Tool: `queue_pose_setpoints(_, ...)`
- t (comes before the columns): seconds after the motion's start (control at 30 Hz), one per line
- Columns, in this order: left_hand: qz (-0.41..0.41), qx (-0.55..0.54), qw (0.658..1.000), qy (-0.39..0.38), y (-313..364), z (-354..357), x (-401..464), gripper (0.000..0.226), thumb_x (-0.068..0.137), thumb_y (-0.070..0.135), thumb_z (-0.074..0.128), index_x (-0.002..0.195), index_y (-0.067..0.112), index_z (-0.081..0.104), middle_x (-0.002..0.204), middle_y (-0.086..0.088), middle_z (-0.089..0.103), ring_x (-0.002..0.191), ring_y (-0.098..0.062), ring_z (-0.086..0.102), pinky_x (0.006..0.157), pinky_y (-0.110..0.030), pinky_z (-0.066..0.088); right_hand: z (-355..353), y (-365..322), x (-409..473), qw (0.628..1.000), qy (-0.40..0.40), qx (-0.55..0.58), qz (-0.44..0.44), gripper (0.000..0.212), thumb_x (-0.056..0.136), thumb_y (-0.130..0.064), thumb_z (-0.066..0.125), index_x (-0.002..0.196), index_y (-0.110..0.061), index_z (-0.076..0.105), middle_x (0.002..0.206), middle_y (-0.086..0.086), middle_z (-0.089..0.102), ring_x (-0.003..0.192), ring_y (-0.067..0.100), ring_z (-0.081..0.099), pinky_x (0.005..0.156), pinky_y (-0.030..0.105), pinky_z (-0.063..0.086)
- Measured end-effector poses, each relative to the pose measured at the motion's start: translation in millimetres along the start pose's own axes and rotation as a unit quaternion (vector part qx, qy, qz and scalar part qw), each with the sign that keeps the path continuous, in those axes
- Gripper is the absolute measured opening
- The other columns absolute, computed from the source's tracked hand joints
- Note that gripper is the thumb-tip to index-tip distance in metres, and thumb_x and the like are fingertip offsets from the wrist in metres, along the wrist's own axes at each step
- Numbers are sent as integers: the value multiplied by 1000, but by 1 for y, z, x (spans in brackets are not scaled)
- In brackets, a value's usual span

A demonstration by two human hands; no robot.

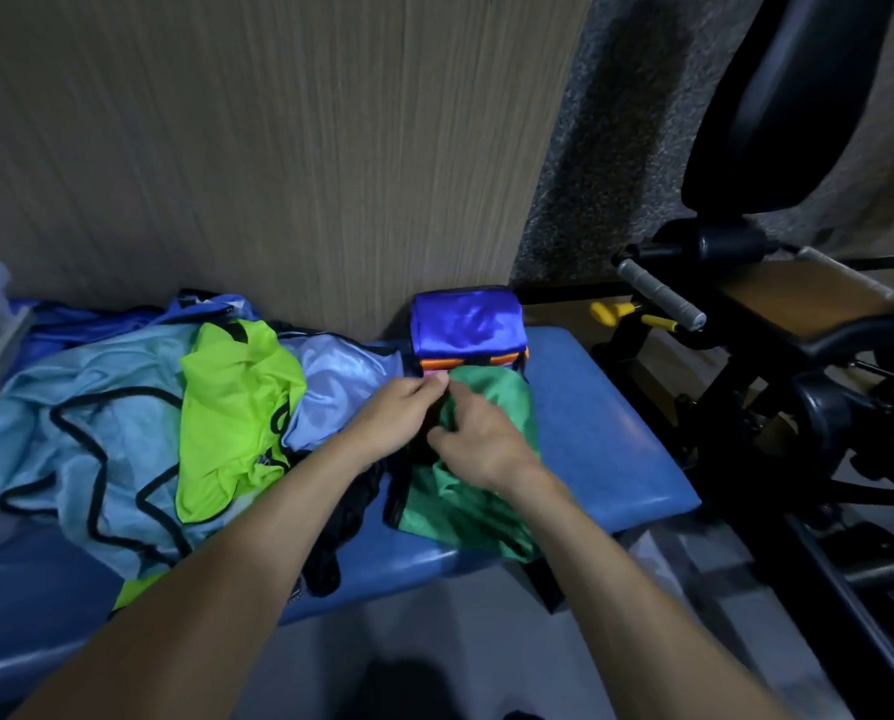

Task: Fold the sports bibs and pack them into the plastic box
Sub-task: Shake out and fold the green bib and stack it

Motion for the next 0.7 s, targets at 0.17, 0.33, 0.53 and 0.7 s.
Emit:
queue_pose_setpoints(0.17,-66,-56,996,23,-5,-3,4,37,90,60,60,106,30,75,102,5,74,109,-21,67,103,-40,50,28,0,-5,993,-78,-44,-80,47,92,-22,62,134,-12,42,88,5,64,86,29,61,71,31,38)
queue_pose_setpoints(0.33,-65,-51,997,6,-5,6,6,37,95,26,68,131,24,62,103,-5,76,94,-21,73,95,-45,57,19,24,-24,975,-79,-102,-182,51,90,-37,72,131,-15,52,88,-1,62,79,17,54,75,34,45)
queue_pose_setpoints(0.53,-5,11,1000,5,14,7,7,32,98,37,65,130,35,62,107,-19,67,92,-29,66,75,-32,46,10,51,-51,962,-63,-125,-233,80,83,-57,75,150,-24,46,106,-9,48,98,5,45,95,22,41)
queue_pose_setpoints(0.7,20,120,992,34,15,10,8,11,99,32,63,107,26,57,68,13,50,61,-9,47,54,-23,32,9,62,-53,952,-47,-169,-252,57,83,-49,76,132,-27,56,97,-21,40,93,3,43,85,25,42)
Point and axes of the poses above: each hand's wrist, its own x-axis towards the middle knuckle, its own z-axis out of the palm, y = z × x, the point moved 2 cm from there along x, towards the middle knuckle
